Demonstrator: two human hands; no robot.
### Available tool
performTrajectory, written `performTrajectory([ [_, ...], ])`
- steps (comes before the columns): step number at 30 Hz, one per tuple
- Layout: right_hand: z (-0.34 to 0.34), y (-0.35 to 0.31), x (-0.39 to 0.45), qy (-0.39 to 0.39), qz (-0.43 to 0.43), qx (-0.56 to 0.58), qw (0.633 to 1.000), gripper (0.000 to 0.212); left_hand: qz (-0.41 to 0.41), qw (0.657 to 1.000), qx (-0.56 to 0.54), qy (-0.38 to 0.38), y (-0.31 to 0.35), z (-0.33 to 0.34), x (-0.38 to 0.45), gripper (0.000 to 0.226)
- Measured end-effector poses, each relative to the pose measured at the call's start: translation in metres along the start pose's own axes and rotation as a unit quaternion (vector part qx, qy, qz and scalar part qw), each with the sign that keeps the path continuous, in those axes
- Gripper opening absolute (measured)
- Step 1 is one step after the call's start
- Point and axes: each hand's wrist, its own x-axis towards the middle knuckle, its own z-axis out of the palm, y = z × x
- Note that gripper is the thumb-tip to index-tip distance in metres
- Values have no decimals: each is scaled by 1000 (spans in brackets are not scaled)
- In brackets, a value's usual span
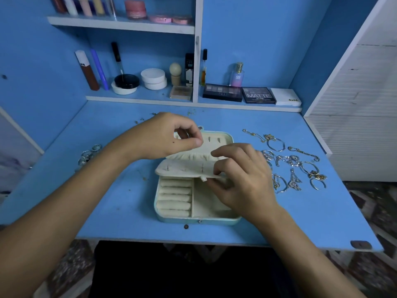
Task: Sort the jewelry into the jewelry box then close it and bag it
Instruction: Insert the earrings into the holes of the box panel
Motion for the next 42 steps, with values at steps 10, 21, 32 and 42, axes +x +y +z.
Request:
performTrajectory([
  [10,1,1,-2,-22,3,16,1000,7,-21,996,0,-92,-3,-1,-5,5],
  [21,3,3,-6,-49,16,78,996,7,-25,989,-15,-143,1,-1,-4,6],
  [32,-1,-1,-6,-45,80,97,991,18,-14,987,-5,-161,2,-2,-2,6],
  [42,-2,-3,-5,-47,114,102,987,25,-12,986,-4,-166,2,0,0,6],
])
